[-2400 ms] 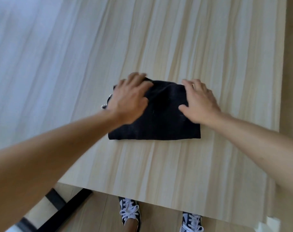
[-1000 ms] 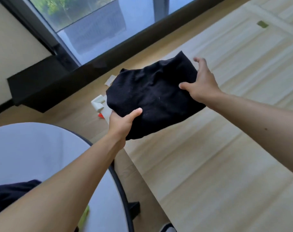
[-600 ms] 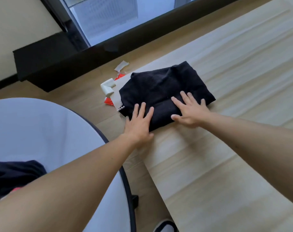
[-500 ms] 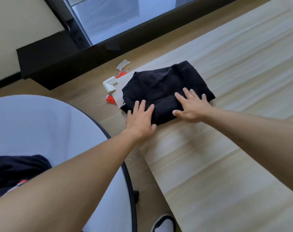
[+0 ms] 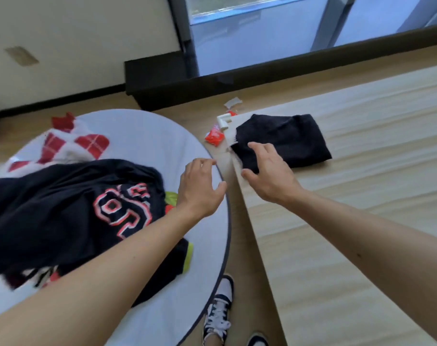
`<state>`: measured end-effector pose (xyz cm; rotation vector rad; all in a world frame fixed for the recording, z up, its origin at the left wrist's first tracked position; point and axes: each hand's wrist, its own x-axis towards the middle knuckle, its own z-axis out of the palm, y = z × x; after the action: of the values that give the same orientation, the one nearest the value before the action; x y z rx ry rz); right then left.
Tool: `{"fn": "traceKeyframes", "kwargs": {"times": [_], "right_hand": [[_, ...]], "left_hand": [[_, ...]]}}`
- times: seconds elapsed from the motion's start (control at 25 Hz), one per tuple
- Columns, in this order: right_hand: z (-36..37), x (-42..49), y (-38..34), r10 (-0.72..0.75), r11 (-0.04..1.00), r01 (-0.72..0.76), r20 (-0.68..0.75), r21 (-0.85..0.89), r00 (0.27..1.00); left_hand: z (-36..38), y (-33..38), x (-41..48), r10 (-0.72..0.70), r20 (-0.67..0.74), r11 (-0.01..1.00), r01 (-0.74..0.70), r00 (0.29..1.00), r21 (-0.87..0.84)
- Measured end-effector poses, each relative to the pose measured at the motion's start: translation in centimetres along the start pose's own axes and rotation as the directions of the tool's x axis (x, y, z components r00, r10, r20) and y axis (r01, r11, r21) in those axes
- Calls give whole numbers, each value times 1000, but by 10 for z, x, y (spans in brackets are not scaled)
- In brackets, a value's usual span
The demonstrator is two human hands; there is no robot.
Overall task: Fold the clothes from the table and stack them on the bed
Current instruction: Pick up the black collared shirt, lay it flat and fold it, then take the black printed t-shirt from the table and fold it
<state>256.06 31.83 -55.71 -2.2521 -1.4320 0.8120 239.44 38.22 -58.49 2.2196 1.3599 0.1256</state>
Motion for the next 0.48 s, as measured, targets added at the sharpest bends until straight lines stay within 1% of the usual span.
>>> {"fn": "traceKeyframes", "kwargs": {"times": [0.08, 0.16, 0.2, 0.24, 0.32, 0.36, 0.44, 0.48], "right_hand": [[22, -16, -47, -45, 999, 44, 61, 16, 997], [52, -26, -88, -99, 995, 95, 142, 33, 985], [71, -28, -108, -122, 992, 116, 190, 46, 974], [93, -29, -127, -129, 991, 118, 243, 58, 962], [135, -29, -158, -88, 996, 74, 336, 55, 938], [158, -29, -169, -47, 998, 31, 384, 48, 922], [199, -31, -184, 69, 994, -102, 458, 48, 886], [215, -30, -186, 131, 985, -167, 449, 41, 884]], "left_hand": [[-24, -40, -36, -66, -60, 998, 65, 996, -6], [-42, -87, -69, -135, -137, 989, 141, 981, 33], [-50, -112, -84, -186, -165, 977, 200, 969, 71], [-57, -139, -99, -256, -163, 955, 275, 953, 112], [-64, -191, -125, -397, -57, 899, 401, 916, 175], [-65, -217, -138, -443, 39, 881, 426, 896, 207], [-67, -258, -158, -432, 245, 891, 367, 868, 268], [-68, -270, -165, -399, 309, 907, 321, 864, 273]]}}
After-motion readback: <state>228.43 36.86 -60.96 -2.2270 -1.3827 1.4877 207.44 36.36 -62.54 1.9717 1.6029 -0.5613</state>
